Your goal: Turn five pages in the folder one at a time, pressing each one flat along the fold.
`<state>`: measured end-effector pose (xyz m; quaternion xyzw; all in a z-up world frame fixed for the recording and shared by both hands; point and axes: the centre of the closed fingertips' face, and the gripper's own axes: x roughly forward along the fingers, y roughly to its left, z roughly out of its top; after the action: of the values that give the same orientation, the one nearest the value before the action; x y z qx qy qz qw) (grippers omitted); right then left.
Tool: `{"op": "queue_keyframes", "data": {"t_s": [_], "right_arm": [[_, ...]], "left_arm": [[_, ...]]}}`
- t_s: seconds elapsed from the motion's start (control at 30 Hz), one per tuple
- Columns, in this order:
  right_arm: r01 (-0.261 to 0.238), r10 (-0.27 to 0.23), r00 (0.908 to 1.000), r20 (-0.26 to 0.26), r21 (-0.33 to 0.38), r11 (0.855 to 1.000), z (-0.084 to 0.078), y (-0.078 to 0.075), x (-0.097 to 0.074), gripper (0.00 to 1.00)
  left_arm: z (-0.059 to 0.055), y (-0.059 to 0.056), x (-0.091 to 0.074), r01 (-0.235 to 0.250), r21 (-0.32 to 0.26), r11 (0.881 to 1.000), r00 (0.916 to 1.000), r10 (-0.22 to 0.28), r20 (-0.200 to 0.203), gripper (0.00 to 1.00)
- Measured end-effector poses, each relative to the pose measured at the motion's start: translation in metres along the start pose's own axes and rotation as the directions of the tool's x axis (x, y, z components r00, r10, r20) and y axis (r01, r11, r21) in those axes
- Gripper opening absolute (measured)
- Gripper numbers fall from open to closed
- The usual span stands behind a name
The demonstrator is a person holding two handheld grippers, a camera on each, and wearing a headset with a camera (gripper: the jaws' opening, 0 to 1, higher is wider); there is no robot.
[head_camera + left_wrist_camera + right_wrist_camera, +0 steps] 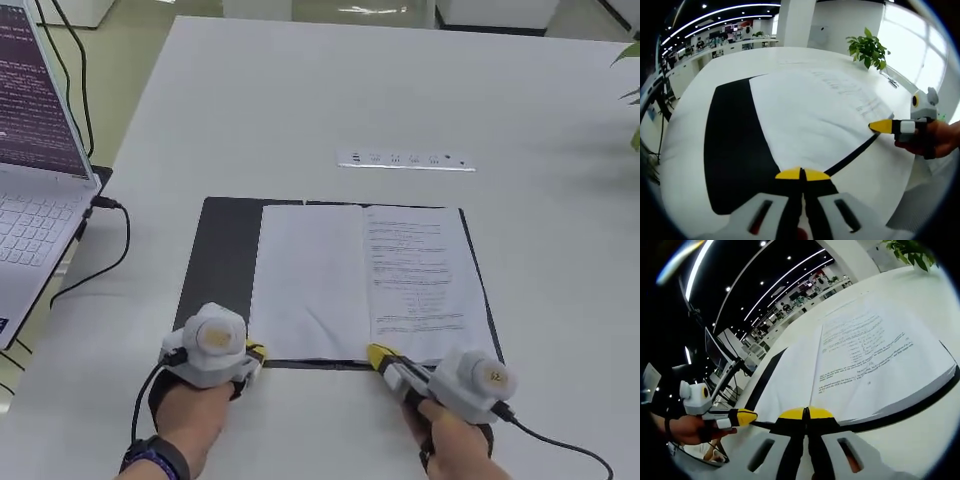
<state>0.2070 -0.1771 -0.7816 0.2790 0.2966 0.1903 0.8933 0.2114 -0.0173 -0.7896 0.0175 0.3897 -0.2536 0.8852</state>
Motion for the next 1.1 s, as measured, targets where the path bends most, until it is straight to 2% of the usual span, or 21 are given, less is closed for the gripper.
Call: {"op": "queue_keyframes", "data": {"t_s": [0.13, 0.2, 0.27, 0.5, 0.6, 0.73, 0.83, 0.9, 1.0, 1.1], "right_arm": [[-0.002, 0.003, 0.9999, -0.011, 0.012, 1.0, -0.002, 0.001, -0.002, 0.0], [0.001, 0.0, 0.9998, -0.021, 0.03, 1.0, -0.003, 0.001, -0.004, 0.0], [-0.002, 0.003, 0.9996, -0.03, 0.019, 1.0, -0.005, 0.001, -0.005, 0.0], [-0.006, 0.008, 0.9987, -0.05, 0.035, 0.999, -0.009, 0.003, -0.01, 0.0], [-0.011, 0.013, 0.9968, -0.079, 0.026, 1.0, -0.013, 0.002, -0.013, 0.0], [-0.019, 0.02, 0.9925, -0.121, 0.011, 1.0, -0.019, 0.001, -0.02, 0.0], [-0.032, 0.034, 0.9922, -0.119, 0.026, 0.999, -0.017, -0.001, -0.027, 0.0], [-0.036, 0.037, 0.9928, -0.114, 0.011, 0.999, -0.012, -0.003, -0.031, 0.0], [-0.049, 0.049, 0.994, -0.098, 0.007, 0.999, 0.0, -0.005, -0.037, 0.0], [-0.072, 0.07, 0.9938, -0.086, -0.022, 0.997, 0.014, -0.005, -0.045, 0.0]], "left_arm": [[0.0, 0.0, 0.0, -0.011, -0.001, 1.0, 0.9999, 0.011, -0.003, 0.0], [0.0, 0.001, 0.0, -0.01, -0.058, 0.998, 0.9998, 0.009, -0.019, 0.0], [0.001, 0.003, 0.0, -0.007, -0.078, 0.997, 0.9995, 0.004, -0.03, 0.0], [0.001, 0.001, -0.001, -0.014, -0.09, 0.996, 0.9995, 0.012, -0.027, 0.0], [0.001, 0.002, -0.001, -0.014, -0.134, 0.991, 0.9997, 0.011, -0.023, 0.0], [0.001, 0.0, -0.001, -0.03, -0.14, 0.99, 0.9992, 0.026, -0.03, 0.0], [0.002, -0.003, -0.003, -0.038, -0.165, 0.986, 0.9992, 0.035, -0.02, 0.0], [0.005, -0.005, -0.005, -0.044, -0.171, 0.984, 0.999, 0.044, -0.003, 0.0], [0.013, -0.007, -0.008, -0.045, -0.186, 0.982, 0.9983, 0.051, 0.029, 0.0], [0.024, -0.015, -0.017, -0.035, -0.207, 0.978, 0.9966, 0.049, 0.066, 0.0]]}}
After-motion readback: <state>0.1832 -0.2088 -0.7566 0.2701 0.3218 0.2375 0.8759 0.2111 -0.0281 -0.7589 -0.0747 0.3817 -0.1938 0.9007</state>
